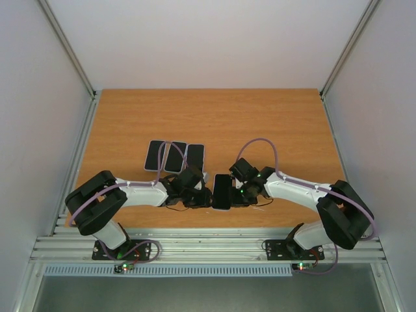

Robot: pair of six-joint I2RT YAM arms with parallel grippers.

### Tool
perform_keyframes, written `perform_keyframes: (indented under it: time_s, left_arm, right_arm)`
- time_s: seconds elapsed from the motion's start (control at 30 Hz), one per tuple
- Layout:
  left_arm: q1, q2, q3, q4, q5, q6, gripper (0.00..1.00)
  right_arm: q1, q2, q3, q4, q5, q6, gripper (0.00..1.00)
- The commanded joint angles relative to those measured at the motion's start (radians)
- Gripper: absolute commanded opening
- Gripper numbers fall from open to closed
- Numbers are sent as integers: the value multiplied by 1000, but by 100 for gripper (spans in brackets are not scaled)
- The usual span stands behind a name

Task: Put the phone into the phone case
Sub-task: Press the phone with the phone case at the bottom right corner of the phone case.

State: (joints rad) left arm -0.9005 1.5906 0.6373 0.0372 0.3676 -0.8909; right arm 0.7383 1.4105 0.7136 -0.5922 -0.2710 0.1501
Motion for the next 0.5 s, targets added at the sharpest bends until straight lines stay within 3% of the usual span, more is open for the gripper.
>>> perform_keyframes:
  time_s: [0.0,0.47]
  left_arm:
    - [-8,18,-6,49,11,-12,33]
    - [-11,10,-38,95,30,-47,28]
  right_arm:
    - [15,24,-3,50,-32,16,6]
    - [57,143,27,112,-57,29,3]
